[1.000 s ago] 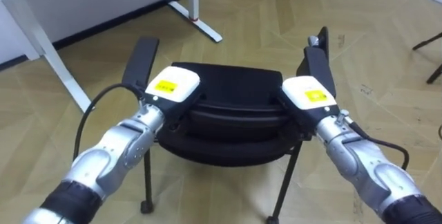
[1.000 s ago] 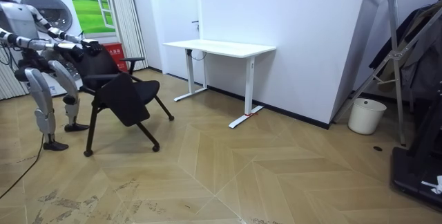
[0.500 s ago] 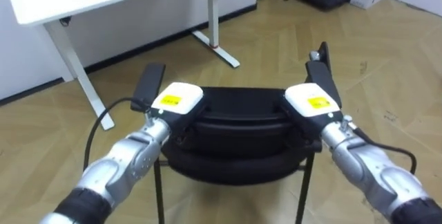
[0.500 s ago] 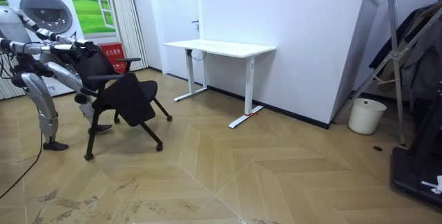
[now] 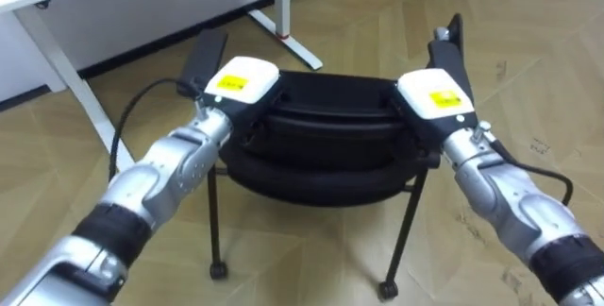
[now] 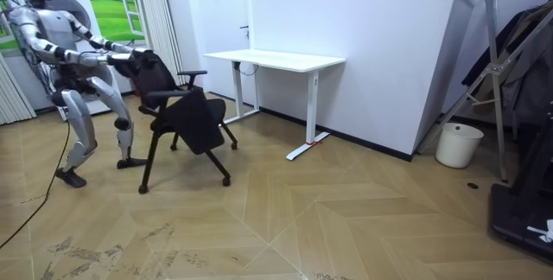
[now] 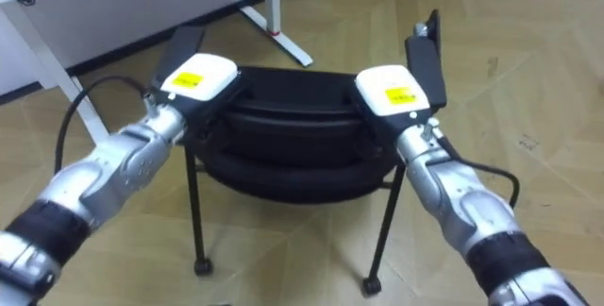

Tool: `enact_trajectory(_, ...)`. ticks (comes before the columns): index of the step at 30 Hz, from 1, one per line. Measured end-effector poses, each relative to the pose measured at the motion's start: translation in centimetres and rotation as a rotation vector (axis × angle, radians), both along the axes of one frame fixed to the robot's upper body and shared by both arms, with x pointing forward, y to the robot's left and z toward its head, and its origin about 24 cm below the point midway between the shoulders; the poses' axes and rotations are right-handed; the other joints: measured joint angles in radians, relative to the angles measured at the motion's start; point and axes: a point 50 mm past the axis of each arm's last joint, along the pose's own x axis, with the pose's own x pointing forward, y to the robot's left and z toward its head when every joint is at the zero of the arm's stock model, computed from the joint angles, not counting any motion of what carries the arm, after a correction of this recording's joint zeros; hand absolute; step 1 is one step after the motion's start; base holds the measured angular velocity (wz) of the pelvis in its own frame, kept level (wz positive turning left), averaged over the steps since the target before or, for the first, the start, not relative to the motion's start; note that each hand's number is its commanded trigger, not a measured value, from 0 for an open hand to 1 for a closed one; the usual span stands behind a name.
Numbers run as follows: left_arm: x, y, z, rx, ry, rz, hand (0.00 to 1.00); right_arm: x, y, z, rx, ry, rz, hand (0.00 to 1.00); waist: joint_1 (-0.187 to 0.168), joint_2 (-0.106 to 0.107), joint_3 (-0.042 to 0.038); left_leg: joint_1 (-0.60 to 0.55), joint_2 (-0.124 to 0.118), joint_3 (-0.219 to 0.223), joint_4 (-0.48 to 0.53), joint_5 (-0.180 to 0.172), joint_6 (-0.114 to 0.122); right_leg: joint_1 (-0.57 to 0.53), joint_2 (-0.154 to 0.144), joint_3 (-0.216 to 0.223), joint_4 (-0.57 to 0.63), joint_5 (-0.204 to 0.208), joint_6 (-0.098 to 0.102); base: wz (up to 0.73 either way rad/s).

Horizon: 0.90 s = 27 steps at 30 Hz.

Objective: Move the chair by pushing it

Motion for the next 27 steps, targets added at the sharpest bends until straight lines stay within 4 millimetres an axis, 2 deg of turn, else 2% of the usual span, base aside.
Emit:
enact_trajectory(1,0.1,0.0,0.2,-0.001,-0.01,0.0,1.0,0.2,0.0,0.2,0.001,-0.007,-0.001,1.0,0.0,0.002,0.0016,0.001,-0.001,-0.005,0.003,-0.009,0.0,-0.007,0.0,0.002,0.009,0.021,0.001,0.0)
enact_trajectory(2,0.4,-0.1,0.5,0.001,-0.025,-0.002,1.0,0.4,0.0,0.4,0.004,-0.021,-0.004,1.0,-0.001,0.002,0.0019,0.004,-0.001,-0.015,0.001,-0.026,0.006,-0.026,0.0,0.007,0.032,0.058,0.012,-0.06)
enact_trajectory(4,0.7,0.3,1.0,0.002,-0.05,0.007,1.0,1.0,0.4,0.9,0.007,-0.043,0.0,1.0,0.002,0.01,0.0096,0.014,-0.001,-0.031,-0.017,-0.036,0.007,-0.093,0.003,0.021,0.09,0.04,0.016,-0.11)
enact_trajectory(5,0.8,0.4,1.1,0.001,-0.058,0.013,1.0,1.2,0.6,1.1,0.001,-0.055,0.007,1.0,0.002,0.019,0.0162,0.029,0.001,-0.042,-0.036,-0.038,0.001,-0.142,0.005,0.014,0.103,0.016,0.011,-0.05)
enact_trajectory(7,0.7,0.7,1.0,-0.001,-0.062,0.017,1.0,1.3,1.0,1.0,0.004,-0.061,0.006,1.0,0.002,0.021,0.0188,0.052,0.004,-0.053,-0.056,-0.041,-0.008,-0.218,0.013,0.024,0.076,-0.015,0.004,0.08)
enact_trajectory(8,0.7,1.0,1.0,0.006,-0.064,0.021,1.0,1.2,1.2,0.8,0.005,-0.058,0.006,1.0,-0.001,0.019,0.0205,0.066,0.008,-0.069,-0.057,-0.048,-0.023,-0.259,0.022,0.023,0.011,-0.029,0.004,0.26)
enact_trajectory(10,0.7,1.3,0.8,0.008,-0.063,0.022,1.0,1.1,1.6,0.5,0.012,-0.051,0.009,1.0,-0.002,0.016,0.0256,0.089,0.017,-0.09,-0.057,-0.062,-0.043,-0.309,0.031,0.026,-0.125,-0.025,-0.004,0.32)
enact_trajectory(11,0.7,1.4,0.6,0.01,-0.06,0.024,1.0,1.0,1.7,0.4,0.014,-0.047,0.011,1.0,-0.002,0.018,0.0283,0.103,0.028,-0.097,-0.057,-0.072,-0.056,-0.325,0.042,0.044,-0.25,0.003,-0.013,0.28)
enact_trajectory(12,0.6,1.6,0.6,0.013,-0.059,0.027,1.0,1.0,2.0,0.3,0.019,-0.044,0.014,1.0,-0.003,0.008,0.0224,0.111,0.032,-0.103,-0.055,-0.085,-0.072,-0.335,0.045,0.053,-0.381,0.07,-0.014,0.25)
enact_trajectory(13,0.6,1.7,0.5,0.012,-0.059,0.029,1.0,1.1,2.1,0.3,0.018,-0.043,0.015,1.0,-0.004,0.01,0.0237,0.115,0.04,-0.115,-0.049,-0.095,-0.081,-0.334,0.047,0.048,-0.408,0.116,-0.017,0.26)
enact_trajectory(14,0.4,1.8,0.3,0.012,-0.059,0.034,1.0,1.0,2.1,0.2,0.016,-0.041,0.017,1.0,0.0,0.011,0.0149,0.119,0.056,-0.134,-0.034,-0.108,-0.105,-0.326,0.066,0.039,-0.435,0.164,-0.034,0.17)
enact_trajectory(15,0.4,2.0,0.3,0.008,-0.068,0.041,1.0,1.2,2.1,0.4,0.012,-0.046,0.02,1.0,0.008,0.012,0.0126,0.124,0.069,-0.14,-0.024,-0.12,-0.129,-0.309,0.084,0.033,-0.43,0.181,-0.05,0.15)
enact_trajectory(16,0.4,2.0,0.3,0.004,-0.069,0.045,1.0,1.3,2.2,0.5,0.008,-0.048,0.02,1.0,0.009,0.02,0.0131,0.128,0.078,-0.142,-0.021,-0.125,-0.138,-0.301,0.094,0.024,-0.428,0.177,-0.064,0.07)
enact_trajectory(18,0.4,2.0,-0.1,-0.009,-0.062,0.062,1.0,1.8,2.3,0.7,-0.009,-0.037,0.027,1.0,0.008,0.034,0.0138,0.159,0.11,-0.139,-0.027,-0.137,-0.165,-0.272,0.107,-0.007,-0.403,0.139,-0.091,0.19)
enact_trajectory(19,0.4,2.0,-0.1,-0.01,-0.063,0.064,1.0,1.8,2.3,0.7,-0.01,-0.034,0.028,1.0,0.007,0.034,0.0138,0.168,0.114,-0.14,-0.027,-0.138,-0.171,-0.268,0.106,-0.016,-0.393,0.125,-0.096,0.28)
enact_trajectory(21,0.3,1.9,-0.2,-0.018,-0.062,0.068,1.0,1.8,2.4,0.8,-0.014,-0.03,0.032,1.0,0.0,0.024,0.0139,0.184,0.122,-0.151,-0.014,-0.134,-0.187,-0.254,0.111,-0.039,-0.356,0.071,-0.112,0.36)
enact_trajectory(22,0.3,2.0,-0.2,-0.016,-0.062,0.071,1.0,1.8,2.4,0.8,-0.015,-0.03,0.032,1.0,-0.003,0.025,0.0141,0.178,0.128,-0.153,0.007,-0.131,-0.19,-0.247,0.114,-0.047,-0.354,0.061,-0.116,0.39)
enact_trajectory(23,0.3,2.0,-0.3,-0.018,-0.059,0.071,1.0,1.8,2.5,0.7,-0.019,-0.027,0.035,1.0,-0.008,0.023,0.0146,0.146,0.146,-0.162,0.088,-0.117,-0.19,-0.234,0.114,-0.066,-0.338,0.036,-0.126,0.37)
enact_trajectory(24,0.2,1.9,-0.6,-0.018,-0.047,0.075,1.0,1.7,2.4,0.3,-0.017,-0.008,0.03,1.0,-0.01,0.022,0.0153,0.101,0.162,-0.182,0.21,-0.076,-0.179,-0.211,0.124,-0.079,-0.324,0.006,-0.135,0.34)
enact_trajectory(25,0.2,1.9,-0.9,-0.016,-0.037,0.076,1.0,1.7,2.4,0.0,-0.016,0.004,0.029,1.0,-0.01,0.022,0.0161,0.074,0.17,-0.193,0.277,-0.037,-0.171,-0.197,0.126,-0.091,-0.319,-0.005,-0.141,0.32)
enact_trajectory(26,0.0,1.8,-1.4,-0.009,-0.02,0.075,1.0,1.4,2.4,-0.5,-0.014,0.03,0.026,1.0,-0.01,0.013,0.018,0.014,0.183,-0.204,0.397,0.074,-0.158,-0.16,0.131,-0.101,-0.306,-0.031,-0.15,0.38)
enact_trajectory(27,-0.1,1.7,-1.7,-0.008,-0.008,0.077,1.0,1.2,2.4,-1.0,-0.011,0.045,0.02,1.0,-0.015,0.002,0.025,-0.053,0.177,-0.236,0.504,0.232,-0.149,-0.127,0.123,-0.125,-0.298,-0.047,-0.162,0.39)
